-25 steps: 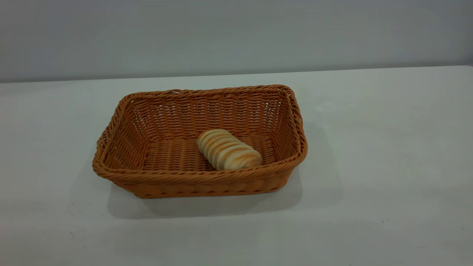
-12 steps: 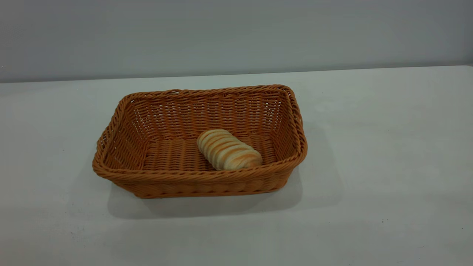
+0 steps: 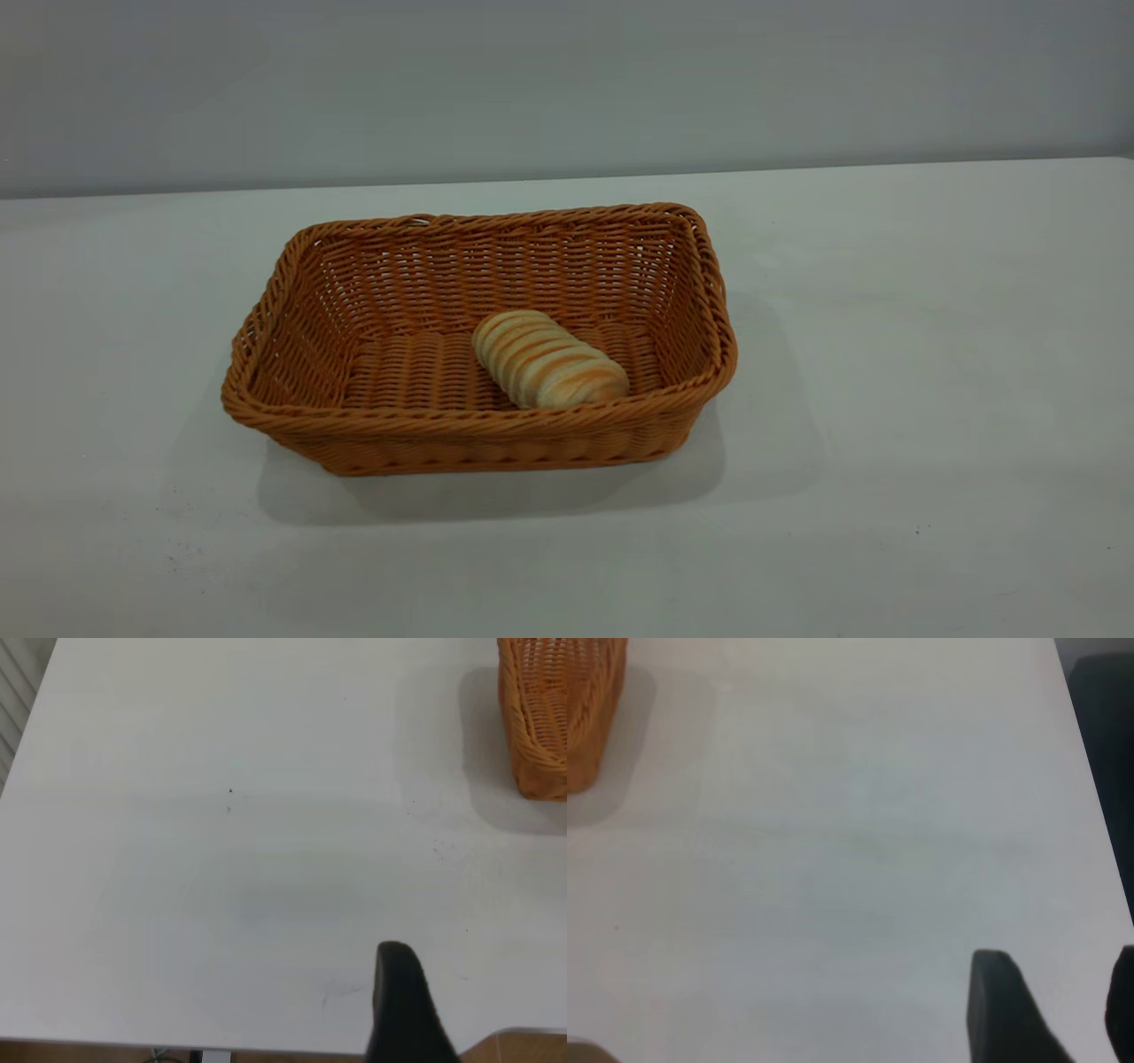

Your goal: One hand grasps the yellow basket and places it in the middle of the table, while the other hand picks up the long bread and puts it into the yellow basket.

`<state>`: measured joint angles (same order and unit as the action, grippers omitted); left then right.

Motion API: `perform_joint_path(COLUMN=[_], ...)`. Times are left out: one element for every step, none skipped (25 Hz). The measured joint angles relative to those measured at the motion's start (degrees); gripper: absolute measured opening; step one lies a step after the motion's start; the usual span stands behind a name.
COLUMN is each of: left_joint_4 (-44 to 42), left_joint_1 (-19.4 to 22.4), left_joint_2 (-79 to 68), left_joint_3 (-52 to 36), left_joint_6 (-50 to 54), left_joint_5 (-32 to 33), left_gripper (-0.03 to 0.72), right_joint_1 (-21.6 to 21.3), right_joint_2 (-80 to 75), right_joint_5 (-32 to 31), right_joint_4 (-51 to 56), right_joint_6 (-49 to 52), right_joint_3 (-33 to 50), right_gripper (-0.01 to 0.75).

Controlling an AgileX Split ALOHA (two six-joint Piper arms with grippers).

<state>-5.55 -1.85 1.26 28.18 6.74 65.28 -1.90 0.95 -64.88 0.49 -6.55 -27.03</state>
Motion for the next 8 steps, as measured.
perform_joint_path(left_joint_4=[0.0, 0.0, 0.0, 0.0, 0.0, 0.0, 0.0, 0.0], left_joint_1=[0.0, 0.0, 0.0, 0.0, 0.0, 0.0, 0.0, 0.0], left_joint_2=[0.0, 0.0, 0.0, 0.0, 0.0, 0.0, 0.0, 0.0], left_joint_3=[0.0, 0.0, 0.0, 0.0, 0.0, 0.0, 0.0, 0.0], left_joint_6=[0.0, 0.0, 0.0, 0.0, 0.0, 0.0, 0.0, 0.0], left_joint_5=[0.0, 0.0, 0.0, 0.0, 0.0, 0.0, 0.0, 0.0], left_gripper=[0.499, 0.499, 0.499, 0.499, 0.499, 0.499, 0.499, 0.499], right_joint_1=[0.0, 0.0, 0.0, 0.0, 0.0, 0.0, 0.0, 0.0], right_joint_2=[0.0, 0.0, 0.0, 0.0, 0.0, 0.0, 0.0, 0.0], right_joint_5=[0.0, 0.0, 0.0, 0.0, 0.0, 0.0, 0.0, 0.0], right_joint_4=[0.0, 0.0, 0.0, 0.0, 0.0, 0.0, 0.0, 0.0], right_joint_6=[0.0, 0.0, 0.0, 0.0, 0.0, 0.0, 0.0, 0.0], right_joint_3=[0.0, 0.0, 0.0, 0.0, 0.0, 0.0, 0.0, 0.0], right_gripper=[0.327, 0.326, 0.326, 0.326, 0.326, 0.326, 0.326, 0.326])
